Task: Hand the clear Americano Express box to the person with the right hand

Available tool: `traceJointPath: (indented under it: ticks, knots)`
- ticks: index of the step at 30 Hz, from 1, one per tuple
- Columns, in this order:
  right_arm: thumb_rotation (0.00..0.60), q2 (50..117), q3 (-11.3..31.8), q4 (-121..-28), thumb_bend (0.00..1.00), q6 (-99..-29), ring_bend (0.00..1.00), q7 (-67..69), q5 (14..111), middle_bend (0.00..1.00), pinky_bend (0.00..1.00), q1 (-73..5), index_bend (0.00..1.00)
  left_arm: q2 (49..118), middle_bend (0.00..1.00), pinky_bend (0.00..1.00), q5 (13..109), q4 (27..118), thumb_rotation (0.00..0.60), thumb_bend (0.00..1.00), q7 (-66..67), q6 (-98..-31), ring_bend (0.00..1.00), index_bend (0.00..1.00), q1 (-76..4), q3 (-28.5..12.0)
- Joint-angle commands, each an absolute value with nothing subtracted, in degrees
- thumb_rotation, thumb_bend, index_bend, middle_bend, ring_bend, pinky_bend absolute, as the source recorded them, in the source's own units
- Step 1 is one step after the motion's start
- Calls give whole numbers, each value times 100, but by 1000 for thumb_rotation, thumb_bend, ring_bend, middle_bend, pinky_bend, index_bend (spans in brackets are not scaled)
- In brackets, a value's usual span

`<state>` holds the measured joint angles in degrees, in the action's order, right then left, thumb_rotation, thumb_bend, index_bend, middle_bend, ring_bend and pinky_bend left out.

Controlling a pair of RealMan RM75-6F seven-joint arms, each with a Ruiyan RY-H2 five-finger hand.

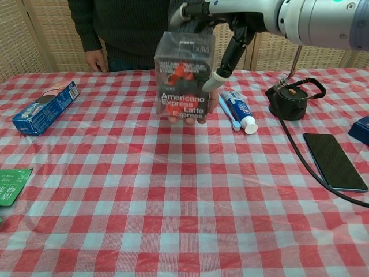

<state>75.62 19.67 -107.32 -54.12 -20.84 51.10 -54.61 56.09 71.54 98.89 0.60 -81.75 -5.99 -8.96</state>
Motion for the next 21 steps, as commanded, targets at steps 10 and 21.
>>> traceJointPath:
  ticks: [10,21]
  knots:
    - [600,5793,2113,-11875,0,-5886,0,-1884,5653,0,0,-4711,0,5578,0,0,7400,9971,600,0,21,-8334,0,0,-536,-823]
    - [600,4593,1126,-11223,0,-6152,0,-437,7232,0,0,-3118,0,5500,0,0,7933,10106,600,0,-170,-8749,0,0,-317,-647]
